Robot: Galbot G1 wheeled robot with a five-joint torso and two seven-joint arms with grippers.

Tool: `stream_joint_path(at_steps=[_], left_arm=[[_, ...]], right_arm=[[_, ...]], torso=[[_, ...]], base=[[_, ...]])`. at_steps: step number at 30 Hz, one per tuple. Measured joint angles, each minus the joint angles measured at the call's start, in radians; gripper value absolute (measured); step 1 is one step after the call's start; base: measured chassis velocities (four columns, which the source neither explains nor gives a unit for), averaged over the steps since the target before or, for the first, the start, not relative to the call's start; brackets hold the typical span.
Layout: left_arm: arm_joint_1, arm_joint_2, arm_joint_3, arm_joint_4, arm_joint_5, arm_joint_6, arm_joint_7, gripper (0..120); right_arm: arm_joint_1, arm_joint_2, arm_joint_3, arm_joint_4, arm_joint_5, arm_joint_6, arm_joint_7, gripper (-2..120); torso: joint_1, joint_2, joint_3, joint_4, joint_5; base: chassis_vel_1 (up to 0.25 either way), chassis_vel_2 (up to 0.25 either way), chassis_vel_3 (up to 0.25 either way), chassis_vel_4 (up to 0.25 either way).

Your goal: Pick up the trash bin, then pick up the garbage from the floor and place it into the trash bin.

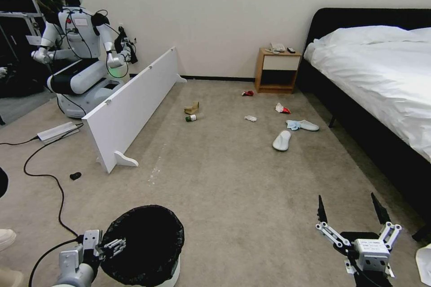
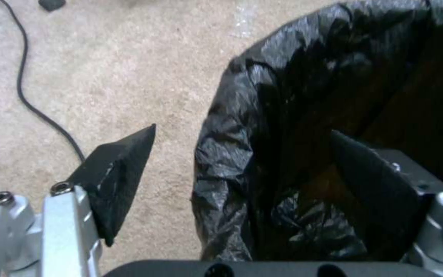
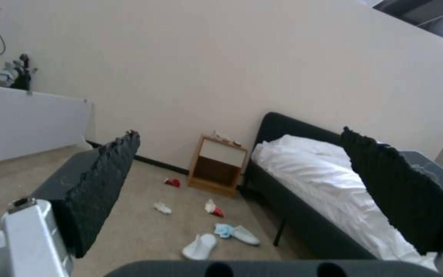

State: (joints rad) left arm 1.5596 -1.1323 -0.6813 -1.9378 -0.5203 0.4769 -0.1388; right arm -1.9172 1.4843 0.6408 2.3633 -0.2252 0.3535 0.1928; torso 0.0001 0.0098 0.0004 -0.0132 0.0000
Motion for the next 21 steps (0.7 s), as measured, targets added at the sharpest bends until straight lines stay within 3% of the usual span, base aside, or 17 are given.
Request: stream_joint_path(at_steps=[12, 15, 18, 21], left_arm=[[-0.020, 0.001, 0.019, 0.035, -0.002, 0.010, -0.001, 65], [-0.027, 0.002, 0.023, 0.051, -0.001, 0.012, -0.002, 48], [-0.028, 0.003, 0.023, 0.054, 0.000, 0.012, -0.002, 43], [-0.030, 0.003, 0.023, 0.064, 0.002, 0.011, -0.001, 30]], right_arm=[[0.000, 0.001, -0.003, 0.001, 0.001, -0.001, -0.001, 100], [-0.001, 0.000, -0.002, 0.006, 0.003, -0.002, -0.001, 100], [-0.001, 0.000, -0.002, 0.008, 0.004, -0.002, -0.001, 100], [-0.002, 0.000, -0.003, 0.010, 0.005, -0.003, -0.001, 100]], torso=[[0.000, 0.000, 0.000, 0.0000, 0.0000], [0.000, 0.000, 0.000, 0.0000, 0.0003], [0.000, 0.000, 0.000, 0.0000, 0.0003], [0.000, 0.000, 0.000, 0.0000, 0.0005]], base=[[0.000, 0.000, 0.000, 0.000], [0.000, 0.000, 0.000, 0.000], [0.000, 0.000, 0.000, 0.000], [0.000, 0.000, 0.000, 0.000]])
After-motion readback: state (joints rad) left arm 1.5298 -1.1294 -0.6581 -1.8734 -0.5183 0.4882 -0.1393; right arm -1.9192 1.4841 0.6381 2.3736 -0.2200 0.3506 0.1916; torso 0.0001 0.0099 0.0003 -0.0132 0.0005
